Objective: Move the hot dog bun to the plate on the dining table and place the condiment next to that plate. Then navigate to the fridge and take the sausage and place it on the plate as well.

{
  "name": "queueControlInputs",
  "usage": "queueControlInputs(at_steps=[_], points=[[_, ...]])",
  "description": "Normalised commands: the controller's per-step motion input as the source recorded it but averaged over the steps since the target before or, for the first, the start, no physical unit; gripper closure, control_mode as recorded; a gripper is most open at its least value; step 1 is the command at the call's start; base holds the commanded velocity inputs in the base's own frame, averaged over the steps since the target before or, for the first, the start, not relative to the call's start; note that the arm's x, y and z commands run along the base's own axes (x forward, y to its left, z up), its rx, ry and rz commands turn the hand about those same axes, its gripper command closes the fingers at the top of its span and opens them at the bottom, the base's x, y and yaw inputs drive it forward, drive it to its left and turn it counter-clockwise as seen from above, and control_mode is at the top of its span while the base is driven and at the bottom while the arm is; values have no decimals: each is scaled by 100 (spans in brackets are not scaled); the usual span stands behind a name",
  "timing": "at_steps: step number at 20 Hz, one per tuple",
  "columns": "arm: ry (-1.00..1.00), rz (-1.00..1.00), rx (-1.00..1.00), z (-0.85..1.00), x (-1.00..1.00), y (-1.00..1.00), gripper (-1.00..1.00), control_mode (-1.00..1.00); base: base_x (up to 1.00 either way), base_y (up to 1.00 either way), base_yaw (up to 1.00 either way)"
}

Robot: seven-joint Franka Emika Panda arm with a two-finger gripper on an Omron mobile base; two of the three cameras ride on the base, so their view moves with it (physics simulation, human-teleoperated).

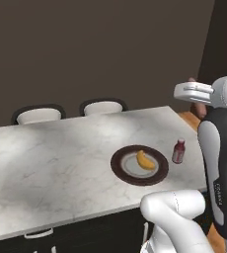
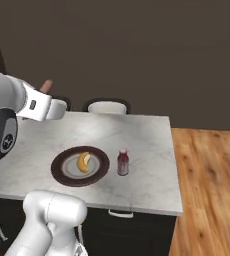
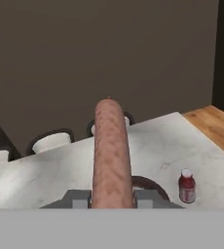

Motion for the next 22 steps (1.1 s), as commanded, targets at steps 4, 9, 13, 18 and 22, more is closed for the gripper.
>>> queueControlInputs(at_steps=[4, 9, 13, 18, 22], points=[[6, -3, 2, -10, 31, 0, 100, -100, 28, 1, -6], [41, 2, 12, -91, 54, 2, 100, -100, 0, 0, 0], [37, 13, 3, -94, 37, 17, 100, -100, 0, 0, 0], [28, 21, -7, -78, 1, 45, 100, -100, 0, 0, 0], [14, 22, -19, -80, 0, 51, 100, -100, 0, 0, 0]])
